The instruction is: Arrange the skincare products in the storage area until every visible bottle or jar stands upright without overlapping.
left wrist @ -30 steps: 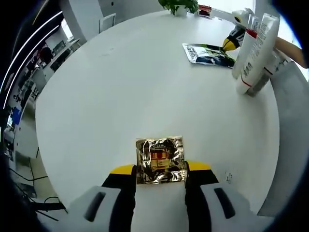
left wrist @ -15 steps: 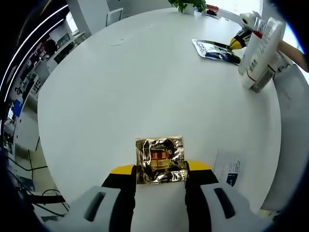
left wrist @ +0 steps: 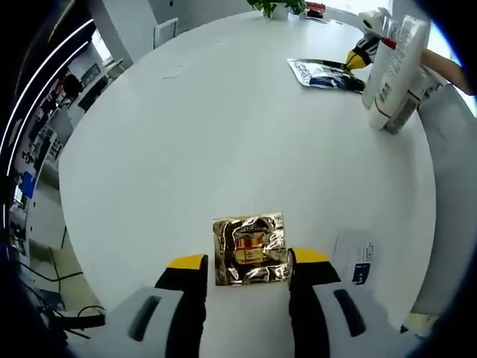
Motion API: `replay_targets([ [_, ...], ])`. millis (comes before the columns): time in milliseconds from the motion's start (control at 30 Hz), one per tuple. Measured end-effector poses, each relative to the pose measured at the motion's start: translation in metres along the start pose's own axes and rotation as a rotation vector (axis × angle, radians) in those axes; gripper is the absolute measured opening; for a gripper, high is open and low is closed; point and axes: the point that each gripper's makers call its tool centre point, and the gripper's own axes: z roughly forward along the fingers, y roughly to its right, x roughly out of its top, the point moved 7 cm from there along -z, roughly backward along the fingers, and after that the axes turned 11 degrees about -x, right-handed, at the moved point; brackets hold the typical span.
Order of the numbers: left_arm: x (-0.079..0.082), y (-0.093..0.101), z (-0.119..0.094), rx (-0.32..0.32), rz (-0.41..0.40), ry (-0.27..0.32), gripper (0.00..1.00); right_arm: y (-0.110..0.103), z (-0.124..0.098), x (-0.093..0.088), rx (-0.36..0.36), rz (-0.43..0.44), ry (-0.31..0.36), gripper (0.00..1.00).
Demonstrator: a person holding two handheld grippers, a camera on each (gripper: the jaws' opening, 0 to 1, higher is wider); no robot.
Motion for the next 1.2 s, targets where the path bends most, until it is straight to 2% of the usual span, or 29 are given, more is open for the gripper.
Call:
replay_targets([
  [100,0.022,0.008,-0.008,0.007,0.024,0.036,0.41,0.0,0.0,0.0,0.002,0.003,0.001,0.01],
  [167,0.03,0.005,-0.007,-0.002,0.024,0.078,0.4,0.001,0.001,0.0,0.003,0.005,0.003,0.01],
  [200,0.039,0.016,-0.006,-0.016,0.024,0.091,0.4,0.001,0.001,0.0,0.003,0.007,0.003,0.01],
  [333,0.064,0.037,0.004,-0.068,0.038,0.122,0.38,0.001,0.001,0.0,0.003,0.008,0.005,0.01],
  [433,0.08,0.057,0.018,-0.112,0.054,0.102,0.38,0.001,0.002,0.0,-0.001,0.005,0.004,0.01],
  [467,0.076,0.045,0.019,-0.124,0.062,0.107,0.38,0.001,0.001,0.0,-0.002,0.006,0.004,0.01],
  [500,0.078,0.042,0.021,-0.13,0.059,0.114,0.38,0.001,0.001,0.0,-0.001,0.01,0.005,0.01],
  [633,0.106,0.054,0.037,-0.188,0.008,0.178,0.35,0.002,0.001,-0.001,0.002,0.021,0.008,0.01],
  [733,0.122,0.047,0.047,-0.188,-0.04,0.217,0.36,0.002,0.002,-0.001,0.003,0.026,0.007,0.01],
  [800,0.132,0.044,0.055,-0.231,-0.077,0.246,0.34,0.001,0.001,-0.001,0.003,0.037,0.014,0.01],
  [1000,0.145,0.037,0.071,-0.297,-0.131,0.268,0.31,0.002,0.005,0.0,-0.003,0.007,0.01,0.01],
  [1033,0.15,0.047,0.076,-0.32,-0.161,0.284,0.31,0.001,0.005,0.001,-0.002,0.003,0.008,0.01],
  [1100,0.156,0.054,0.081,-0.359,-0.204,0.309,0.27,0.0,0.005,0.001,0.004,0.007,0.016,0.01],
  [1167,0.158,0.054,0.085,-0.36,-0.183,0.3,0.27,-0.001,0.005,0.001,0.005,0.011,0.018,0.01],
  [1200,0.16,0.062,0.087,-0.365,-0.16,0.299,0.29,0.0,0.006,0.002,0.006,0.005,0.017,0.01],
])
